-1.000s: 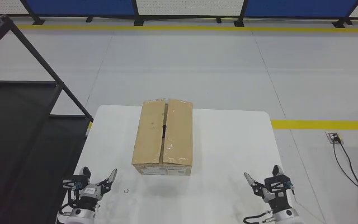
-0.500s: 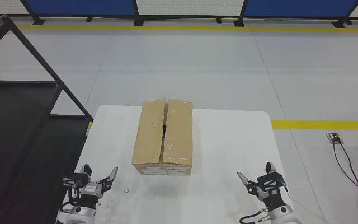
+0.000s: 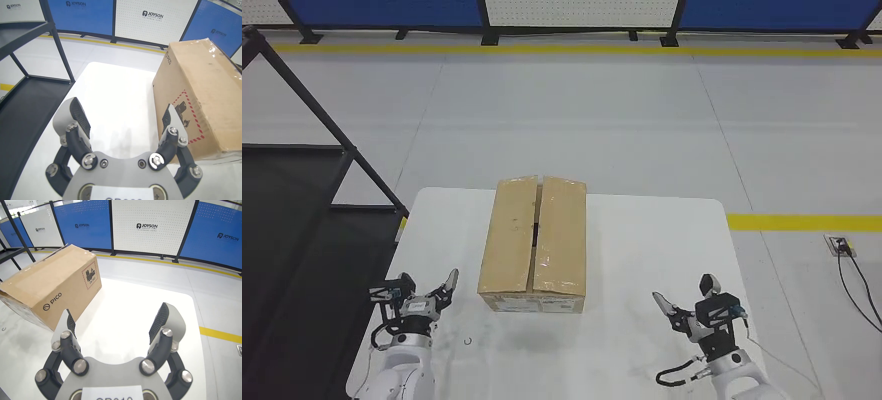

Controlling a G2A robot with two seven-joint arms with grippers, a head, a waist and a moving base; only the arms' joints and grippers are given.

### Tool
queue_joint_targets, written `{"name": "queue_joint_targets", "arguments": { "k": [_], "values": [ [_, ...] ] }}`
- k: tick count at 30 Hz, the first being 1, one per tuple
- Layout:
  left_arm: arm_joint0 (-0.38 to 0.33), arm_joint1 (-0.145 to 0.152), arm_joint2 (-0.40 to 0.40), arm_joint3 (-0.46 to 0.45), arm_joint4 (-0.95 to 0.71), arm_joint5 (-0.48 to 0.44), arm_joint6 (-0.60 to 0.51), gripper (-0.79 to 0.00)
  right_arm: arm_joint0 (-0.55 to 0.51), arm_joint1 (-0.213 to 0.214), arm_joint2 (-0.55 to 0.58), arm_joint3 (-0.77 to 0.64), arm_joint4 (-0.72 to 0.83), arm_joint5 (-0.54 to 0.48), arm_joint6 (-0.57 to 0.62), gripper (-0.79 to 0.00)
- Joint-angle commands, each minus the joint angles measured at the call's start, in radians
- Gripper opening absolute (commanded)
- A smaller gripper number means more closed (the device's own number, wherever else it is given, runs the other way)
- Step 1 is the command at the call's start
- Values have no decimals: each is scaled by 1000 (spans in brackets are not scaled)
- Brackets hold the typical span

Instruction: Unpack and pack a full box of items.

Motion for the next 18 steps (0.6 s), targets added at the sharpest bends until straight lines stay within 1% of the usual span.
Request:
{"name": "queue_joint_targets", "arguments": {
  "k": [1,5,9,13,18],
  "values": [
    [0,0,0,0,0,0,1,0,-1,0,0,0,3,0,-1,0],
    [0,0,1,-1,-1,-2,-1,0,-1,0,1,2,4,1,-1,0],
    [-23,-4,35,-1,24,-35,-27,0,24,-5,-4,36,17,41,33,0],
    [-46,-8,73,18,69,-54,-37,0,29,-6,-7,47,15,-6,-14,0],
    [-60,-14,101,43,106,-43,-28,0,12,-4,-1,48,-11,-47,-61,0]
  ]
}}
